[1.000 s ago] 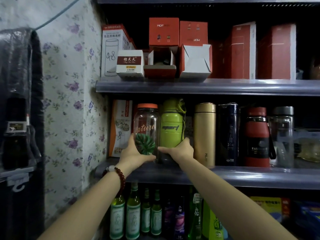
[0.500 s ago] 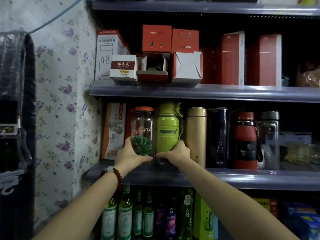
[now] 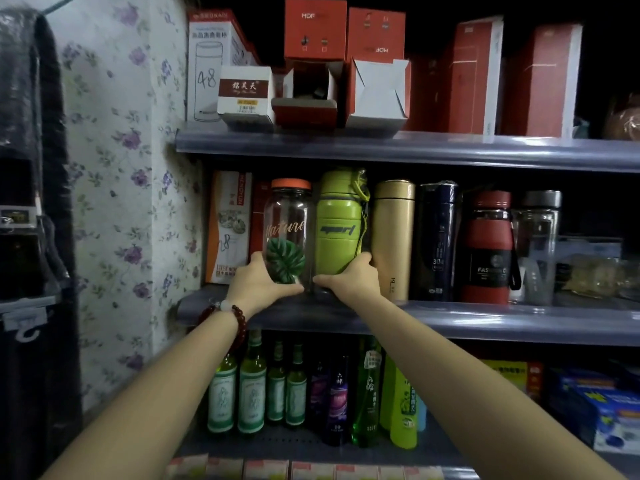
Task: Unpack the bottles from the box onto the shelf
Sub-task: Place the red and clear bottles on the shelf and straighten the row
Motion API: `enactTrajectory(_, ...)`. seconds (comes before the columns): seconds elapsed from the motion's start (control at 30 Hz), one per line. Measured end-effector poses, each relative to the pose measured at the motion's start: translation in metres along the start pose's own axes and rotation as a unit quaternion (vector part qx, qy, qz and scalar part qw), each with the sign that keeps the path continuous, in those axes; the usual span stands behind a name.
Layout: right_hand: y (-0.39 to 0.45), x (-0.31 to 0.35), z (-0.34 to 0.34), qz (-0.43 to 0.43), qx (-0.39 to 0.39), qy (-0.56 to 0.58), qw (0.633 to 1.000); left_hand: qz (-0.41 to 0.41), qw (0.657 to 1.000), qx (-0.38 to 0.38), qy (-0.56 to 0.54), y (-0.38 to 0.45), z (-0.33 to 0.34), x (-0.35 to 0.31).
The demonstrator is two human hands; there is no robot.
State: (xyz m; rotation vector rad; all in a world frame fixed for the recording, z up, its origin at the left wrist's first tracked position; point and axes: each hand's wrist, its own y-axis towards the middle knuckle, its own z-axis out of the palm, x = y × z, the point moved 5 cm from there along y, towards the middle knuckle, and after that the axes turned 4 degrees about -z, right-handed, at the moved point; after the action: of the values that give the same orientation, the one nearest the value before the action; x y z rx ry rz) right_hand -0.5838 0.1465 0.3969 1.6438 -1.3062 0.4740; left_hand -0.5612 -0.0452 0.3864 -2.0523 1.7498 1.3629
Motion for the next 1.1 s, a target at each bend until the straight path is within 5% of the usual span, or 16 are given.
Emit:
enactTrajectory(0.4,-0.016,0.0,-0.009,-0.052,0.007,-0.114,0.992,0.005,0.973,-0.05,0.226,-0.02,0.002,-0.011)
enactTrajectory(0.87,-0.041,-0.007,-0.048,-0.111,0.025,-0.158,0.981,0.069,0.963,-0.089,0.245,-0.059,-0.007,-0.055)
enactTrajectory(1.1,-0.039,-0.028,-0.082,-0.127,0.045,-0.163,0.977,0.067,0.982,-0.064,0.167,-0.083,0.002,-0.078)
